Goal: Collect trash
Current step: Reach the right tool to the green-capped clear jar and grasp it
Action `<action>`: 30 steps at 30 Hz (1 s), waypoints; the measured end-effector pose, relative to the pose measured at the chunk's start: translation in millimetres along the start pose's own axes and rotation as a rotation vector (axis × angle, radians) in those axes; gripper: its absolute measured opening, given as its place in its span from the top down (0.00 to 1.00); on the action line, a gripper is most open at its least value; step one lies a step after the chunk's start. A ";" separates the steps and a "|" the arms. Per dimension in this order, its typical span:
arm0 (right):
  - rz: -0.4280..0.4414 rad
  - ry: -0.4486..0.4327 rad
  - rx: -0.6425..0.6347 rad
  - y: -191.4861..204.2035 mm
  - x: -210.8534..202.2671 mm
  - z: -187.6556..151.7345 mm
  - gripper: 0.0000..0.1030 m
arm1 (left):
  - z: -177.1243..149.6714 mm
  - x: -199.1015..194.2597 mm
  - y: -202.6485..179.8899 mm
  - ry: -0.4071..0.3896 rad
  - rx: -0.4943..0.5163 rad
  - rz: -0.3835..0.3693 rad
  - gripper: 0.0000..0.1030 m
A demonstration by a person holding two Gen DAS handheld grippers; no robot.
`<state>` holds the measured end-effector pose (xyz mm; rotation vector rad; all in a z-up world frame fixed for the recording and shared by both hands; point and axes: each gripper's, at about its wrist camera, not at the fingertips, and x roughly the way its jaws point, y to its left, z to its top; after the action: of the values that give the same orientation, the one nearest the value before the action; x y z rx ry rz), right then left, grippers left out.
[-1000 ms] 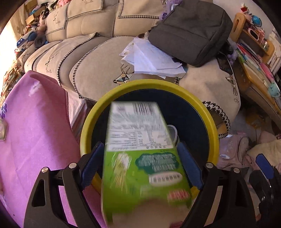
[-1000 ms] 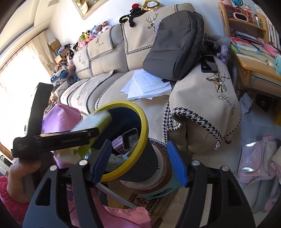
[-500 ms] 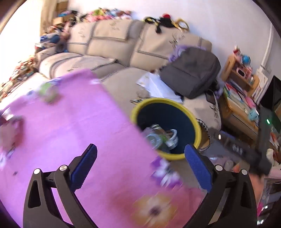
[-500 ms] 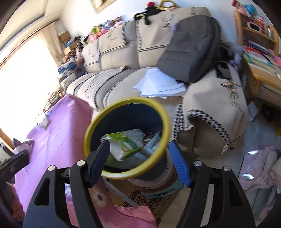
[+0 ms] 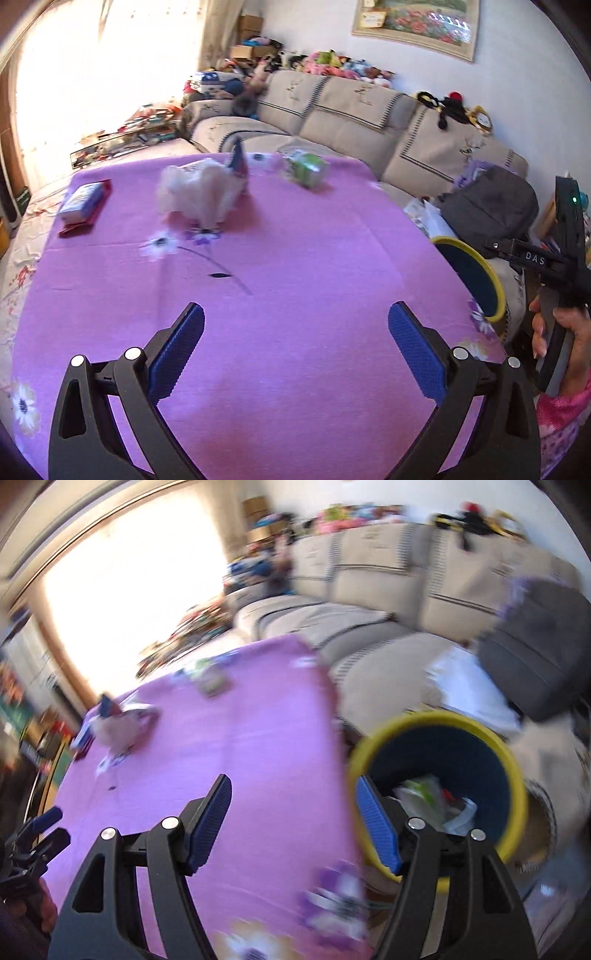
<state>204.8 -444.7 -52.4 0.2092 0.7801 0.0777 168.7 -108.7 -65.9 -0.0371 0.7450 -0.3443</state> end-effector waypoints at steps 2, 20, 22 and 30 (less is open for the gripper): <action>0.015 0.004 -0.073 23.0 15.1 12.0 0.33 | 0.7 -3.7 13.5 -0.015 -0.018 0.007 0.05; -0.008 0.036 -0.357 102.0 192.5 110.5 0.28 | -5.8 -17.6 38.9 -0.043 -0.058 0.009 0.05; -0.011 0.054 -0.342 101.5 206.0 117.0 0.28 | -6.2 -17.2 41.1 -0.042 -0.065 0.006 0.05; -0.009 0.097 -0.345 110.0 237.5 128.3 0.33 | -7.9 -10.2 42.3 -0.026 -0.075 0.003 0.05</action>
<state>464.5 -322.8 -103.8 -0.1260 0.8506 0.2126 168.8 -64.8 -71.5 -0.1108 0.7319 -0.3123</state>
